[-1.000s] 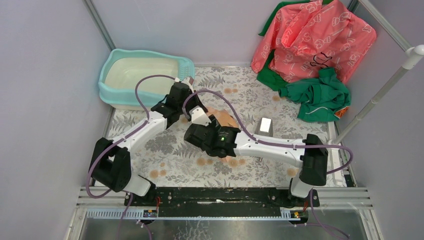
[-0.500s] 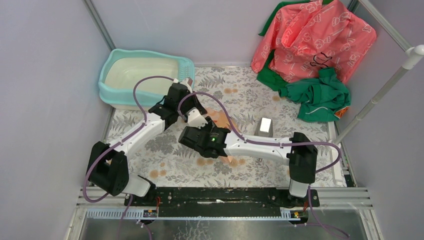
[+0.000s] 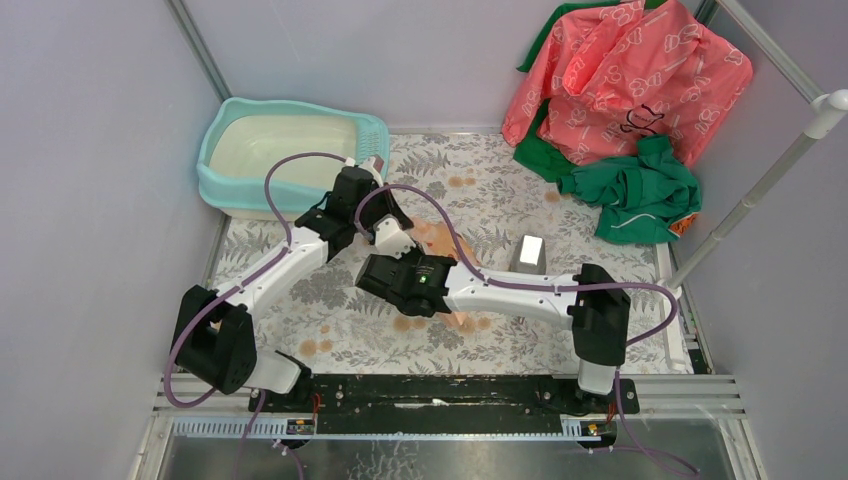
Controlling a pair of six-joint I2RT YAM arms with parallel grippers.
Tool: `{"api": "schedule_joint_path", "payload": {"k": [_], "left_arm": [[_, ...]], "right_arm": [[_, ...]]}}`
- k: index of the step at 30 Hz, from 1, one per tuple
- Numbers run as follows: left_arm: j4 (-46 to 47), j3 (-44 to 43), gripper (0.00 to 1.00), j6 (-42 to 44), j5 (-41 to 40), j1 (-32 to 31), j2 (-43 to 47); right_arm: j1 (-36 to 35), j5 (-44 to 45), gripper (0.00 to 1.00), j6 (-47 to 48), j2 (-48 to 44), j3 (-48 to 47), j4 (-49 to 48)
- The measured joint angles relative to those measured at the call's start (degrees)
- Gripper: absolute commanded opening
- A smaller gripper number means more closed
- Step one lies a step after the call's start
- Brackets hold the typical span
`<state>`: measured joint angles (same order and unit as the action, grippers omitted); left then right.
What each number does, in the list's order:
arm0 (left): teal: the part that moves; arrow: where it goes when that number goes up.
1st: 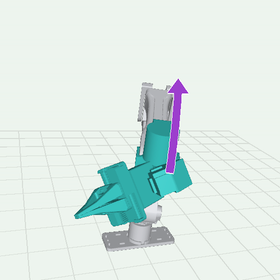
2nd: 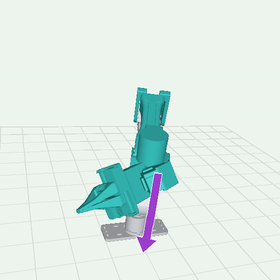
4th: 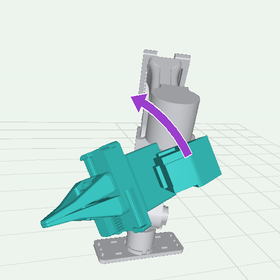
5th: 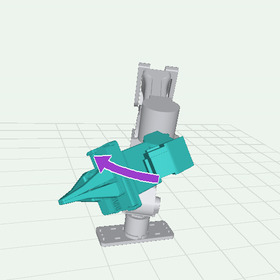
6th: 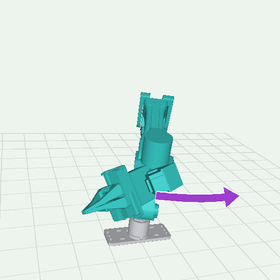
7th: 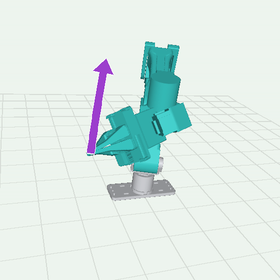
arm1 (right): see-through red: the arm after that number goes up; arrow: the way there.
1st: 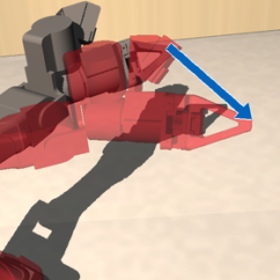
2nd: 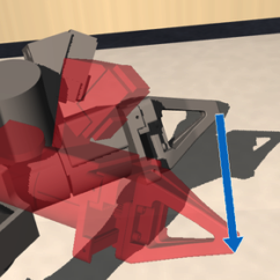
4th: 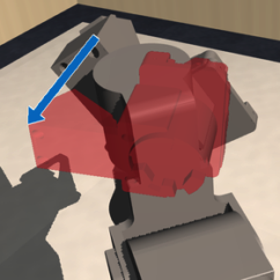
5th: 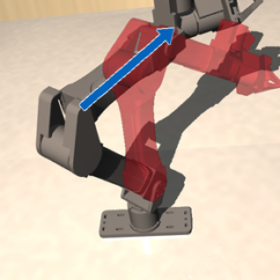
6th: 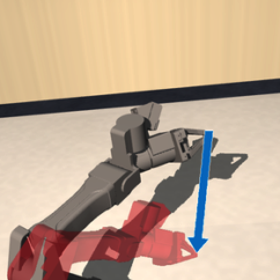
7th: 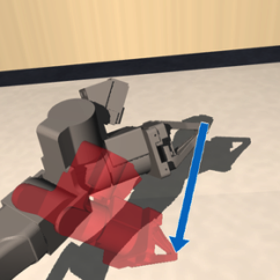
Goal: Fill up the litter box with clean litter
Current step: Remove the clamp from the cat litter bag, then place the clamp at the center of the board.
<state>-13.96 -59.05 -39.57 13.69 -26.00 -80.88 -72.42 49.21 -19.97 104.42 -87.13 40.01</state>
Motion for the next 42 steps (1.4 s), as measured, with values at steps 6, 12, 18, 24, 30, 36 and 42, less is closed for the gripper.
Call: {"api": "schedule_joint_path", "payload": {"k": [6, 12, 18, 24, 30, 36, 42], "left_arm": [[0.24, 0.17, 0.07, 0.00, -0.13, 0.00, 0.04], [0.61, 0.57, 0.07, 0.04, -0.87, 0.00, 0.04], [0.46, 1.03, 0.07, 0.04, -1.22, 0.13, 0.04], [0.44, 1.07, 0.10, 0.09, -1.53, 0.17, 0.02], [0.66, 1.97, 0.20, 0.74, -2.14, 0.31, -0.04], [0.72, 3.19, 0.34, 1.57, -2.19, 1.27, -0.04], [0.76, 3.56, 0.47, 2.14, -2.08, 1.86, -0.02]], "right_arm": [[0.00, -0.26, 0.00, 0.15, -3.13, 1.99, -0.68], [0.17, -3.04, 0.00, 1.42, -14.21, 4.52, -2.36], [8.96, -7.65, 0.00, 3.74, -25.75, 6.25, -6.47], [28.61, -19.08, 0.00, 6.38, -23.50, 8.26, -12.50], [37.40, -31.12, 0.00, 7.65, -9.49, 7.41, -19.39], [44.70, -40.28, 0.40, 7.26, 7.23, -0.55, -22.77], [47.39, -43.25, 0.76, 7.23, 14.47, -6.58, -22.77]]}}
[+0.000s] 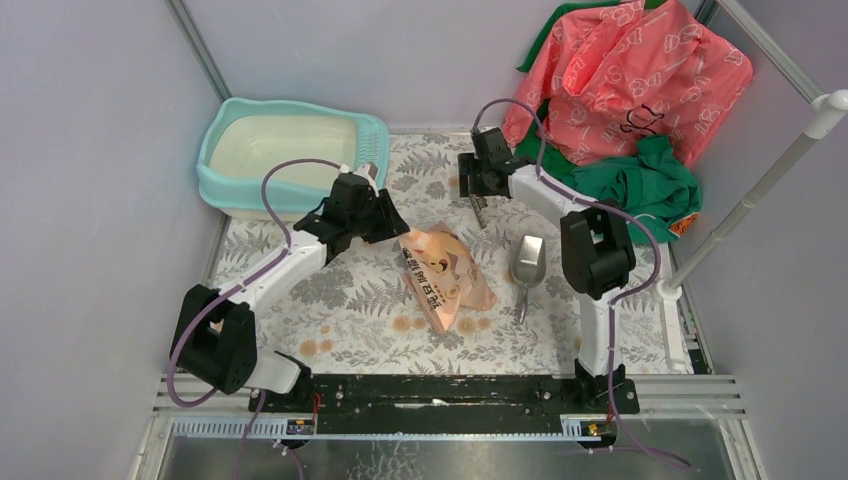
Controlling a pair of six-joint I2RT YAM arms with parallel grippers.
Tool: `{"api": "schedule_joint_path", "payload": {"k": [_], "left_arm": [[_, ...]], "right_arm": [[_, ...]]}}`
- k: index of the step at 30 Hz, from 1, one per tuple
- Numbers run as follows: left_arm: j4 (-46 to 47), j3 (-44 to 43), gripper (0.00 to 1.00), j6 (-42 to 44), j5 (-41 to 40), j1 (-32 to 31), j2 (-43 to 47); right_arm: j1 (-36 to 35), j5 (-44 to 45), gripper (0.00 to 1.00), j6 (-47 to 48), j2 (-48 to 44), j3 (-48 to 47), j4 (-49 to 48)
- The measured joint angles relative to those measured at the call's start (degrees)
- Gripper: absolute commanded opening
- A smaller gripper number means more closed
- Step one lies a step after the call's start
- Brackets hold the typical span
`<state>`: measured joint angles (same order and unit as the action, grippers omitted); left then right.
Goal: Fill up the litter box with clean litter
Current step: Place the clamp at the center of the board, then pick up the spatula from the center of the board.
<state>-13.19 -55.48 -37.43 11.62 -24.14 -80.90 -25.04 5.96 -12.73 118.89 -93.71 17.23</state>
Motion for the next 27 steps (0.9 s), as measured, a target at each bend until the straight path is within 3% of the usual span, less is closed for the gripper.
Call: {"api": "schedule_joint_path", "payload": {"k": [5, 11, 14, 18, 21, 23, 25, 27], "left_arm": [[0.07, 0.92, 0.57, 0.02, -0.02, 0.20, 1.90], [0.17, 2.45, 0.62, 0.02, -0.26, 0.20, 6.43], [0.09, 3.76, 0.63, 0.02, -0.83, 0.20, 8.81], [-0.11, 5.79, 0.64, 0.00, -2.03, 0.20, 11.37], [-0.20, 7.23, 0.66, -0.13, -2.67, 0.20, 12.48], [-0.28, 7.80, 0.77, -0.20, -2.82, 0.20, 12.63], [-0.59, 8.07, 0.96, -0.26, -3.02, 0.20, 12.76], [-0.74, 8.24, 0.99, -0.28, -3.28, 0.20, 13.22]], "right_arm": [[-0.26, -1.64, 0.81, -0.35, -4.00, 5.79, -1.66], [-1.68, -3.39, 0.82, -2.82, -26.62, 27.63, -1.66], [-6.71, -2.73, 0.81, -4.50, -39.47, 36.15, -1.27], [-12.96, -1.29, 0.80, -7.21, -48.26, 43.76, -0.74], [-13.22, 4.72, 0.80, -9.77, -49.20, 47.10, 3.15], [-13.11, 8.81, 0.79, -11.39, -48.54, 48.35, 5.55], [-13.09, 12.28, 0.79, -12.83, -47.63, 48.81, 7.52], [-13.05, 15.10, 0.79, -13.79, -46.90, 49.03, 8.26]]}}
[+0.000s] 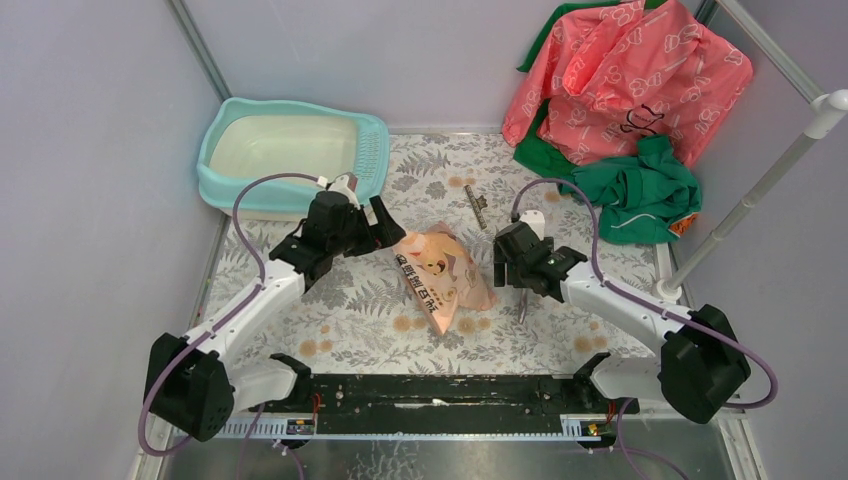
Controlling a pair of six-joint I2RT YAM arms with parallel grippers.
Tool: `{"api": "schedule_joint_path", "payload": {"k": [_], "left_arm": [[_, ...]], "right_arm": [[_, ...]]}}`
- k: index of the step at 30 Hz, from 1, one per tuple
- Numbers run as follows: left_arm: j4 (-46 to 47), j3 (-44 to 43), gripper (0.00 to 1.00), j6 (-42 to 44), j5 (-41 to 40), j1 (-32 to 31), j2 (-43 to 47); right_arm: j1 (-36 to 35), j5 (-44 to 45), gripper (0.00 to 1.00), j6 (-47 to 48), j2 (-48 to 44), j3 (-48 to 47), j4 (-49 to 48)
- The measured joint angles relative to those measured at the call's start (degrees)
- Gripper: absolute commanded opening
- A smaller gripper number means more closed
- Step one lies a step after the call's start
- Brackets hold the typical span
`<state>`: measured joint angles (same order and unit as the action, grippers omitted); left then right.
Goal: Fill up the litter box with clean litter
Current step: Pick up the spatula from the center of the board.
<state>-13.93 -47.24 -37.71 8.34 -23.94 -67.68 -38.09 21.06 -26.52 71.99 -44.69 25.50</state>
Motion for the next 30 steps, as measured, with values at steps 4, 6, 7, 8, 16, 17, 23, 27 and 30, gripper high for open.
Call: {"api": "schedule_joint_path", "payload": {"k": [4, 6, 7, 8, 16, 17, 23, 27, 30], "left_arm": [[-0.22, 0.15, 0.99, 0.15, -1.07, 0.00, 1.77], [-0.35, 0.15, 0.99, 0.17, -1.55, 0.00, 2.67], [-0.46, 0.15, 0.99, 0.20, -1.77, 0.00, 2.99], [-0.70, 0.15, 0.99, 0.20, -1.97, 0.00, 3.41], [-3.37, 0.83, 0.99, -0.37, -4.50, 0.00, 6.86], [-3.43, 0.92, 0.99, -0.50, -4.59, 0.00, 7.04], [-3.67, 1.11, 0.99, -1.27, -4.72, 0.00, 7.21], [-3.67, 1.11, 0.99, -1.46, -4.70, 0.00, 7.28], [-3.69, 1.11, 0.99, -1.70, -4.70, 0.00, 7.32]], "right_arm": [[1.05, 2.21, 0.77, -0.59, 0.37, 0.17, -0.31], [2.10, 2.12, 0.76, -0.55, 1.01, 0.17, -1.14], [2.62, 1.95, 0.75, -0.50, 1.62, 0.17, -1.51], [3.10, 1.81, 0.74, -0.33, 2.49, 0.13, -1.97], [6.45, -1.40, 0.50, 1.42, 9.55, -0.28, -4.68], [6.67, -1.73, 0.38, 1.70, 10.23, -0.52, -4.83], [7.37, -2.56, 0.16, 3.39, 13.88, -3.50, -5.31], [7.43, -2.56, 0.05, 4.09, 13.92, -4.15, -5.20], [7.45, -2.62, 0.06, 4.44, 13.90, -4.72, -4.63]]}}
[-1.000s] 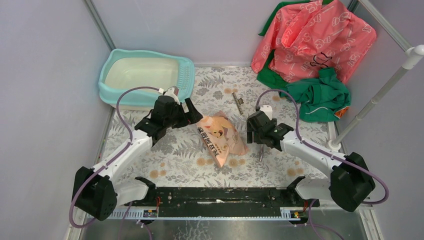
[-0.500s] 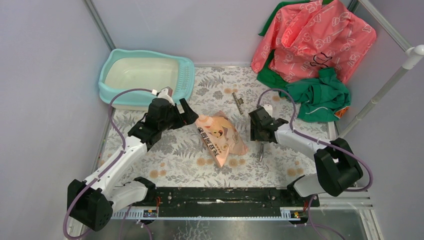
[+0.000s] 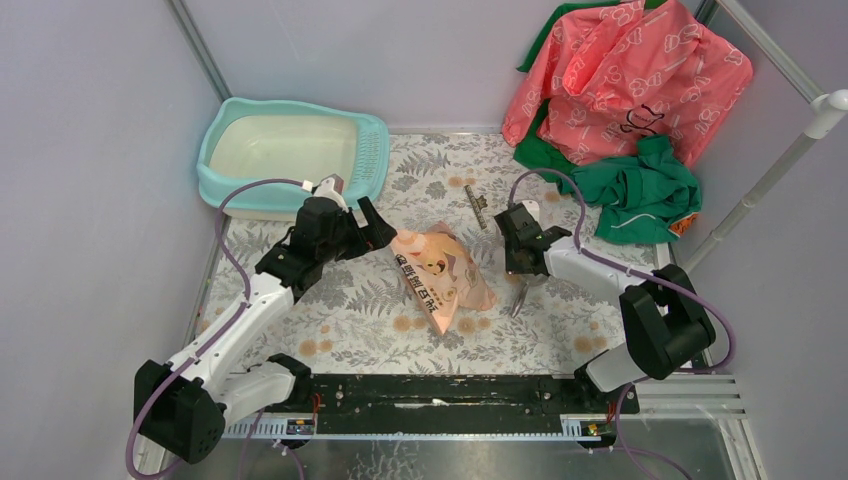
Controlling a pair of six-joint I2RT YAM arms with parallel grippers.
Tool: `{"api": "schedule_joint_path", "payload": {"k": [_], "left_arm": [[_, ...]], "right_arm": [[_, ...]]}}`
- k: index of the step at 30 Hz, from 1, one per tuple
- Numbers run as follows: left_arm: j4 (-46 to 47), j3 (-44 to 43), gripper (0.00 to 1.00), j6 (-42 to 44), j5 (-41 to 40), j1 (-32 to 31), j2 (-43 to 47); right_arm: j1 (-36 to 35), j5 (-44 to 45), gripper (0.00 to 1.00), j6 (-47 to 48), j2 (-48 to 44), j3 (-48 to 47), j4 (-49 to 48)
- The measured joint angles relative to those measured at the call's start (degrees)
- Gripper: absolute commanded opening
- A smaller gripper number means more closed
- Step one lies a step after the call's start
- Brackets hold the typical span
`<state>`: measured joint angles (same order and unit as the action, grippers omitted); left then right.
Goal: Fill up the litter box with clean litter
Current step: Pick up the spatula from the center of the board.
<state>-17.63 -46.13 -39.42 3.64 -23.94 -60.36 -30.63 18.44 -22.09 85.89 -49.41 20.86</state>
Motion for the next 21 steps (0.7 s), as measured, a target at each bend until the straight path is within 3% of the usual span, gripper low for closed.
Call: {"api": "schedule_joint_path", "payload": {"k": [1, 4, 7, 15, 19, 21], "left_arm": [[0.00, 0.00, 0.99, -0.11, 0.00, 0.00, 0.00], [0.00, 0.00, 0.99, -0.31, 0.02, 0.00, 0.00], [0.00, 0.00, 0.99, -0.52, 0.02, 0.00, 0.00], [-0.02, 0.50, 0.99, -1.11, 0.02, 0.00, 2.12], [0.07, 1.51, 0.99, -1.70, 0.07, 0.00, 2.32], [0.07, 2.16, 0.99, -2.16, 0.20, 0.00, 2.32]], "right_arm": [[0.02, 0.00, 0.07, 0.11, -0.02, -0.26, 0.35], [0.02, 0.09, 0.26, 0.48, -0.26, -1.03, 1.33], [0.02, 0.52, 0.37, 1.03, -0.33, -1.57, 1.60], [0.04, 2.10, 0.44, 1.36, 0.63, -1.62, 1.73], [0.04, 2.78, 0.43, 1.49, 3.13, -1.84, 1.75], [0.04, 3.19, 0.38, 1.49, 5.14, -2.27, 1.86]]}}
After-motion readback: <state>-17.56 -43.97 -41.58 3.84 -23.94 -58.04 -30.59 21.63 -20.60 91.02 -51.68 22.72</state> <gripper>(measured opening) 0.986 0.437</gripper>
